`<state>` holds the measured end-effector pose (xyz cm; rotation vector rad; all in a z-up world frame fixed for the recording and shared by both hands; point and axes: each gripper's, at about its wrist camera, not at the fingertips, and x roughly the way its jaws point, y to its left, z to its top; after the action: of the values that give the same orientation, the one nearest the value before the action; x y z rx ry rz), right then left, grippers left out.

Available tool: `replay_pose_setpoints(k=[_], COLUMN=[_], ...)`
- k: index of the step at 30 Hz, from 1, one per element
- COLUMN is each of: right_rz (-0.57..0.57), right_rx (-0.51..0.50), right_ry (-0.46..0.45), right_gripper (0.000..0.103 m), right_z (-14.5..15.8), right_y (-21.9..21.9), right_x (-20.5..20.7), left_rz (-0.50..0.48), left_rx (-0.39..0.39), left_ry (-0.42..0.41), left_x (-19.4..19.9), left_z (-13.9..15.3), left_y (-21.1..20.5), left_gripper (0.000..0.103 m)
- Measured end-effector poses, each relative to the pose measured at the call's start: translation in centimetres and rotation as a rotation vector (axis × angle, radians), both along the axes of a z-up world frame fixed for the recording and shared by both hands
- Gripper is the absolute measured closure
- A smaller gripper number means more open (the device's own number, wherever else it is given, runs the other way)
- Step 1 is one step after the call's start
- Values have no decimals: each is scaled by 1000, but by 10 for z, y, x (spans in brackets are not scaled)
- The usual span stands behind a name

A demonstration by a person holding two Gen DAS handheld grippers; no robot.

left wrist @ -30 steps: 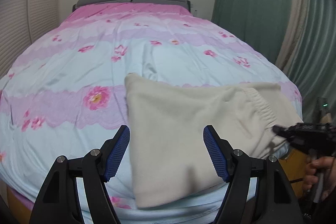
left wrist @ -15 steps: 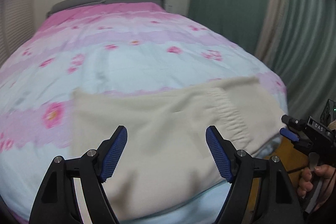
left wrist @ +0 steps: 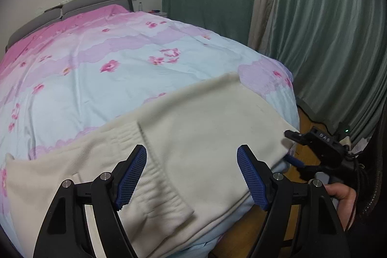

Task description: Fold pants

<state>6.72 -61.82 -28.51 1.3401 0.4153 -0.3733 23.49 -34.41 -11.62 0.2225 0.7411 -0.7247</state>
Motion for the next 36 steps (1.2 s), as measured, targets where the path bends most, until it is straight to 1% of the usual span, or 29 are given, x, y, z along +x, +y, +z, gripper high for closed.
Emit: replay_pose_setpoints(k=[1,2,4,5,6,8,9,11,13,14,15,16,17,18,19,20,21,22,24,27,30,32,34,35,36], right_rz=[1,1,17,32,32,91,99,100,80,70,73,76,87,95,99,99,101,112,134,190,284,355,421,466,494], right_rx=[27,33,9,-9,-9,-114,-113,-74,0,20,10,-11,-48,-79,-118,-118,-155,-231,-318,-455,-611,-703,-774,-807,-822], right_ry=[-12,-24,-76,-97,-97,-122,-128,-110,-128,-136,-131,-124,-124,-116,-106,-106,-108,-103,-99,-110,-136,-158,-185,-208,-222], right_gripper=[28,29,38,46,48,53,53,53,53,54,55,60,76,89,90,90,91,91,91,92,92,92,92,92,92], right_z=[-8,-12,-13,-10,-10,-2,-3,-15,-31,-34,-30,-24,-13,-3,8,8,21,47,74,120,172,199,218,228,233], right_y=[-1,-2,-2,1,1,6,6,2,-4,-5,-4,-2,3,8,11,11,15,23,34,61,110,143,180,203,216], right_x=[3,4,7,6,6,16,18,24,29,30,33,34,36,35,36,36,37,40,47,62,84,100,111,119,122], left_rz=[-2,-1,5,9,13,24,32,44,50,53,58,63,70,79,90,101,111,122,145,196,257,301,348,369,394], left_rx=[4,7,13,14,16,19,18,19,19,20,20,17,13,9,3,-5,-13,-21,-33,-55,-81,-98,-119,-127,-133], left_ry=[1,4,13,17,21,23,23,22,15,9,5,4,4,4,4,5,5,2,-12,-31,-45,-55,-65,-71,-82], left_x=[0,2,5,6,8,11,13,15,17,18,19,20,22,24,26,28,30,32,34,37,40,40,37,36,33], left_z=[-1,-2,-4,-5,-7,-8,-8,-8,-6,-6,-5,-4,-3,-2,0,1,3,7,14,28,45,56,66,71,75], left_y=[-2,-3,-4,-4,-3,0,2,6,9,11,12,15,18,22,27,32,37,44,59,93,135,163,195,210,228], left_gripper=[26,26,26,26,26,26,26,26,26,26,26,26,26,26,26,26,26,26,26,26,26,26,25,22,20])
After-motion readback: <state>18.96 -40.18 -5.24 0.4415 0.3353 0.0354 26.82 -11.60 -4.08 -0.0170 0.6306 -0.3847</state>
